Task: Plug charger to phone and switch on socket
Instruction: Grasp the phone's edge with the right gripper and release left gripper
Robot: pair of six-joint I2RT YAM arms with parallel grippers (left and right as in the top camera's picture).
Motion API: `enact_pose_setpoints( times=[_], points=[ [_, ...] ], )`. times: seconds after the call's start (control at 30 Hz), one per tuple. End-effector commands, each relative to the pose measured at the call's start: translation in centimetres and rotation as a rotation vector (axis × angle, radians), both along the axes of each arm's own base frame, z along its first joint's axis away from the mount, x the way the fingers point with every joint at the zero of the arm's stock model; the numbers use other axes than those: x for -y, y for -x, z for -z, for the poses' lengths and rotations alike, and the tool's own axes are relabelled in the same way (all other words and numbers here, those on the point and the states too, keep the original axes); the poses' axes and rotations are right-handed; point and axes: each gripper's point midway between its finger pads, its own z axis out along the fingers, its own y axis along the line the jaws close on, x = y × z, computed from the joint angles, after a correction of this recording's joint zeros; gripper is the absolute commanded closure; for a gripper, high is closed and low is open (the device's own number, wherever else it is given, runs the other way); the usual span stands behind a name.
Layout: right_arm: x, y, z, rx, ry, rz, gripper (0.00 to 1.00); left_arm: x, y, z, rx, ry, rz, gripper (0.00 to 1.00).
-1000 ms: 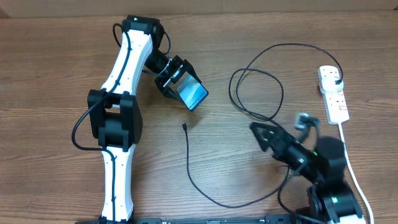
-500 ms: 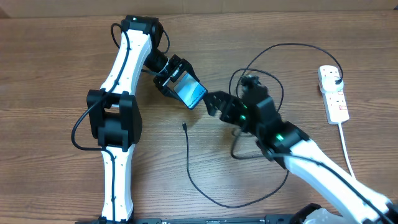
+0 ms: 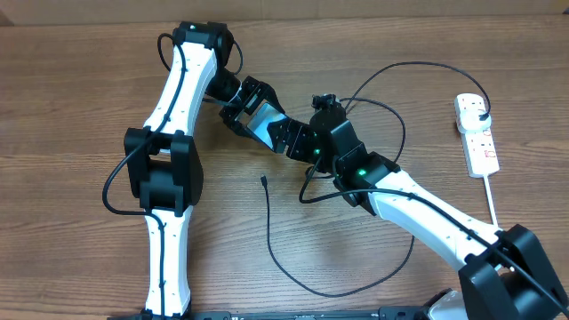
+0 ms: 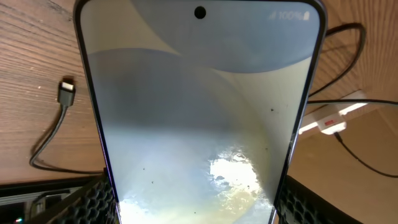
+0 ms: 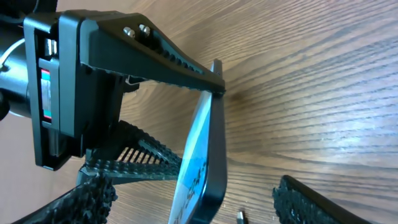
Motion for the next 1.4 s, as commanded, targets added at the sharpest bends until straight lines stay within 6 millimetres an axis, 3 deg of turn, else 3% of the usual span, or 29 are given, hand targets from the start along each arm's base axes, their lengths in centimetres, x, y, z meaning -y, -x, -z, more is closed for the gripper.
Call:
enact_pose_setpoints(
  times=[0.0,0.4,0.73,0.8,0.97,1.0,1.03,1.07,1.1,1.13,1.23,1.37],
  points=[
    [-0.4,-0.8,0.0,0.014,0.010,0.006,0.17,1.6,-0.2,-1.8,0.011,0.069,-0.011,0.96],
    [0.5,-1.6,0.2,0.028,0.032,0.051,0.28,3.8,1.0,-1.9,0.011,0.077,0.044,0.96],
    [1.3,-2.1,0.4,0.024,0.035,0.073,0.46,4.4,1.2,-2.0,0.006,0.084,0.051,0.95],
    [1.3,-2.1,0.4,0.017,0.031,0.078,0.53,4.4,1.2,-2.0,0.007,0.084,0.051,0.96],
    [1.5,-1.8,1.0,-0.021,0.023,0.099,0.83,4.4,1.1,-2.0,0.012,0.084,0.052,0.95],
    [1.5,-1.8,1.1,-0.025,0.022,0.096,0.96,4.5,0.9,-1.9,0.026,0.087,0.053,0.95],
    [1.5,-1.8,1.1,-0.025,0.022,0.096,0.96,4.5,0.8,-1.9,0.032,0.088,0.054,0.92],
    [1.5,-1.8,1.1,-0.025,0.022,0.096,0.96,4.5,0.7,-1.9,0.039,0.090,0.055,0.69],
    [1.5,-1.8,1.1,-0.025,0.022,0.096,0.96,4.5,0.5,-1.8,0.050,0.087,0.059,0.41],
    [1.5,-1.7,1.1,-0.028,0.024,0.097,0.96,4.4,0.3,-1.6,0.071,0.080,0.069,0.04],
    [1.9,-1.8,1.3,-0.044,0.022,0.116,0.96,4.1,-0.6,-1.4,0.155,0.085,0.113,0.00],
    [4.2,-2.3,2.3,-0.091,0.043,0.169,0.96,2.9,-1.8,-1.4,0.255,0.110,0.161,0.00]
  ],
)
